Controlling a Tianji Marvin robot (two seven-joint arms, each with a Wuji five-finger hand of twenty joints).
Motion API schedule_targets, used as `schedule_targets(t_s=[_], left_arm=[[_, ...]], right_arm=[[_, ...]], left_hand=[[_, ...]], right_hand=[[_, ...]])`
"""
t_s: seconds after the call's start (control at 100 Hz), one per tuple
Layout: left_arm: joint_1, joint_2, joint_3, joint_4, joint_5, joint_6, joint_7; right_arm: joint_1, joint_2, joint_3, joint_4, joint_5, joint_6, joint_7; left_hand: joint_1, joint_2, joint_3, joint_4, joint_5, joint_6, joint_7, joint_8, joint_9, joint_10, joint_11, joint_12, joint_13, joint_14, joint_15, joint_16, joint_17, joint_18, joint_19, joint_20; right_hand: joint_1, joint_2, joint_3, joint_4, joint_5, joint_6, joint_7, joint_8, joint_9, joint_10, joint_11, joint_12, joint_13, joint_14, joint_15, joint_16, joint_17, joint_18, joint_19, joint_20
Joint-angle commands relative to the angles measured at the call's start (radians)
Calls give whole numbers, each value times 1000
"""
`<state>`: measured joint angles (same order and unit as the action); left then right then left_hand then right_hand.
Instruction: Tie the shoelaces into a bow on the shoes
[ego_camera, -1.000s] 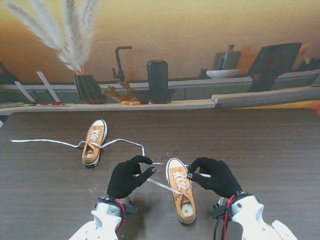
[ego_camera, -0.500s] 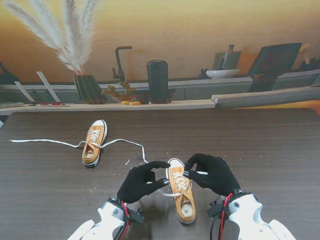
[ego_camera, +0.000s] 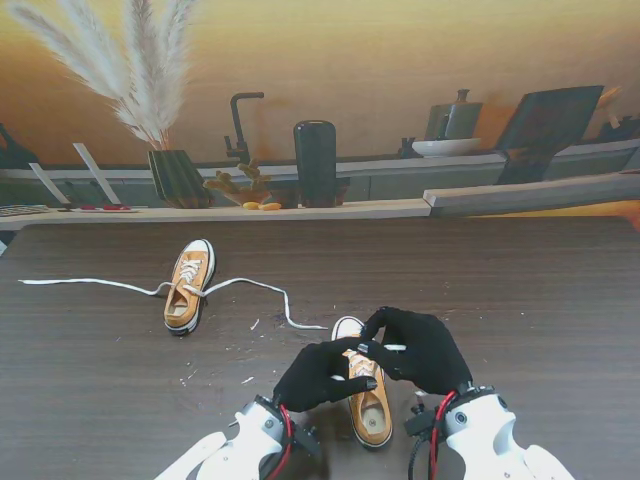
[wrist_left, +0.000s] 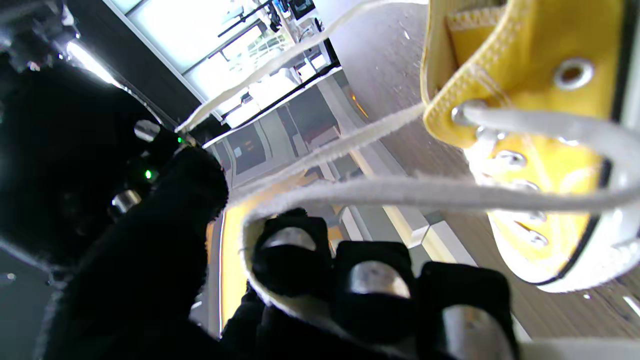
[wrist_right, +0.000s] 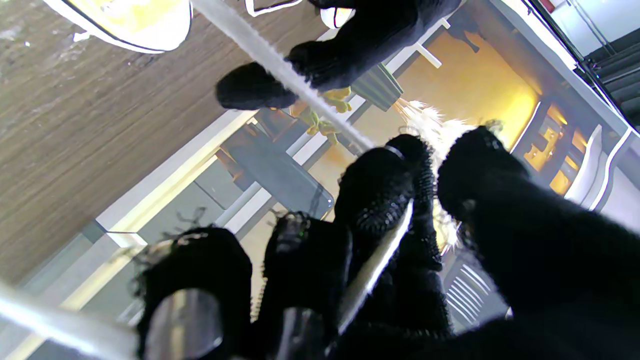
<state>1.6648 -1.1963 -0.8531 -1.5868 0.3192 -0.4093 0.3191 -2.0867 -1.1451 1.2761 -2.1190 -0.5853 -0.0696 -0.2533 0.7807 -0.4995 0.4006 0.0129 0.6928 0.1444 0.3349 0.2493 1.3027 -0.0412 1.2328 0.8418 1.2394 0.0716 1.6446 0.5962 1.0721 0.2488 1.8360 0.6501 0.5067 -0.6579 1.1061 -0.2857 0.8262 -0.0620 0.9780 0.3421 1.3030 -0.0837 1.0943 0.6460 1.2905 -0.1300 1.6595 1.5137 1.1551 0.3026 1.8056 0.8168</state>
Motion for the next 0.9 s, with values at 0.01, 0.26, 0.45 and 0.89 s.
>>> schedule_targets(t_s=[0.01, 0.26, 0.45, 0.89], left_arm=[[-12, -14, 14, 4, 27, 6, -3], [-30, -23, 41, 9, 89, 80, 52], [-29, -27, 44, 4, 110, 135, 77], [-27, -34, 62, 0, 88, 161, 78]], right_arm=[[-6, 1, -4, -14, 9, -12, 14], [-25, 5, -2, -22, -9, -50, 16], [-40, 7, 6, -23, -11, -73, 24], [-61, 13, 9, -30, -34, -96, 36]], left_hand=[[-3, -18, 28, -18, 15, -25, 0, -14, 8, -24, -5, 17, 35, -54, 20, 9, 20, -138, 258, -9], [142, 74, -131, 35, 145, -178, 274, 2, 22, -3, 0, 18, 35, -49, 24, 10, 20, -127, 258, -14], [167, 139, -170, 42, 129, -168, 505, 226, 20, -19, 6, 20, 35, -59, 25, 8, 20, -122, 258, -14], [39, 51, -129, 84, 28, -123, 483, 258, 0, -24, 6, 28, 35, -69, 16, 6, 18, -130, 256, -32]], right_hand=[[35, -7, 40, -12, 12, -29, 17, -21, 28, 97, 38, 17, 31, -276, 57, 33, 33, -39, 272, 13], [56, 1, 36, -11, 28, -47, 22, -23, 38, 88, 58, 37, 31, -282, 62, 33, 33, -39, 277, 16], [57, 2, 33, -10, 39, -62, 21, -26, 41, 91, 55, 44, 31, -282, 63, 33, 33, -39, 277, 17], [59, 8, 30, -10, 51, -73, 18, -31, 42, 90, 50, 51, 31, -282, 63, 32, 33, -39, 277, 18]])
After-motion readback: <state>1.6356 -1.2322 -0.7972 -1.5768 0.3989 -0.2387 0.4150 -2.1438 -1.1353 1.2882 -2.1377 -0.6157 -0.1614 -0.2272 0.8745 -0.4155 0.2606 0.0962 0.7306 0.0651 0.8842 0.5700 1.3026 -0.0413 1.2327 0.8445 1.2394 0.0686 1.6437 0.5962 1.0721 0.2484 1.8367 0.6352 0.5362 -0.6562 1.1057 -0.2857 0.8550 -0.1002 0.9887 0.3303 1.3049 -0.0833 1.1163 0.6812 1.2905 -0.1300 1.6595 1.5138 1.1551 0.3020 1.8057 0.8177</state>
